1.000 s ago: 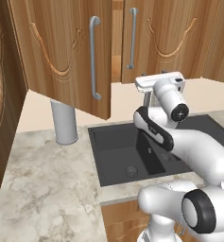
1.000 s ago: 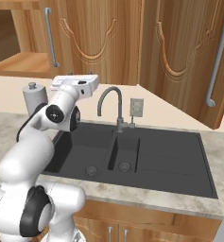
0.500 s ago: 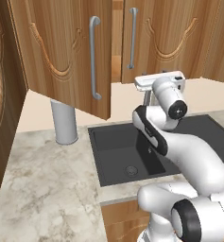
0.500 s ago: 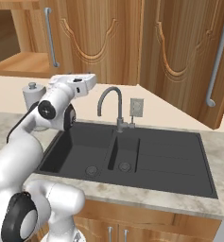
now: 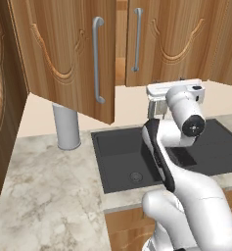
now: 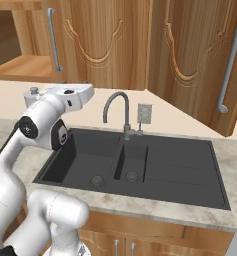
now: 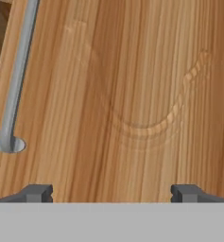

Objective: Close all open cabinet doors.

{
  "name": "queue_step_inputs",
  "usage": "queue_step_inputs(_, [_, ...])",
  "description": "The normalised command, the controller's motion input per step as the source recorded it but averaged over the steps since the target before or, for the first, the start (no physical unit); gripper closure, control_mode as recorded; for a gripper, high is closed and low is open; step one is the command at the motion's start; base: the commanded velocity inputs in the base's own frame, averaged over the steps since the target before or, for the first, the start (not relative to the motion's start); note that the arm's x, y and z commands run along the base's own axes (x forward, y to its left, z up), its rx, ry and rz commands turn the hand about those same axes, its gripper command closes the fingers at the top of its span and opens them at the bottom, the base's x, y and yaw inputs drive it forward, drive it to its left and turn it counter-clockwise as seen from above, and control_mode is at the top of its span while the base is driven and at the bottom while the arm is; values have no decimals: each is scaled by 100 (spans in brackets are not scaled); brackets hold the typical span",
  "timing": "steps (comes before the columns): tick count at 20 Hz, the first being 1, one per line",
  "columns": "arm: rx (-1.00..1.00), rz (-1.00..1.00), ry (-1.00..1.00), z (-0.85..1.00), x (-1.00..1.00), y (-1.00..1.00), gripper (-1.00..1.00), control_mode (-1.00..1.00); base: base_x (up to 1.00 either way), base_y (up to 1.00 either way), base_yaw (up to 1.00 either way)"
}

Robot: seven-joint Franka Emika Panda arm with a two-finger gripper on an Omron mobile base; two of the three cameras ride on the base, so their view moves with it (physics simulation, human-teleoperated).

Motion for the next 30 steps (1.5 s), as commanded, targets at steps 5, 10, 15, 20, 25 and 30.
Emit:
queue_step_inputs(5, [0, -8, 13, 43, -84, 0, -100, -100, 0, 0, 0])
queue_step_inputs(10, [0, -8, 15, 32, -90, 0, -100, -100, 0, 0, 0])
queue_step_inputs(15, [0, -5, 8, 14, -87, 2, -100, -100, 0, 0, 0])
queue_step_inputs(20, [0, -1, 0, 0, -90, 24, -100, -100, 0, 0, 0])
queue_step_inputs(25, [0, 0, 0, 0, -82, 41, -100, -100, 0, 0, 0])
queue_step_inputs(30, [0, 0, 0, 0, -78, 54, -100, -100, 0, 0, 0])
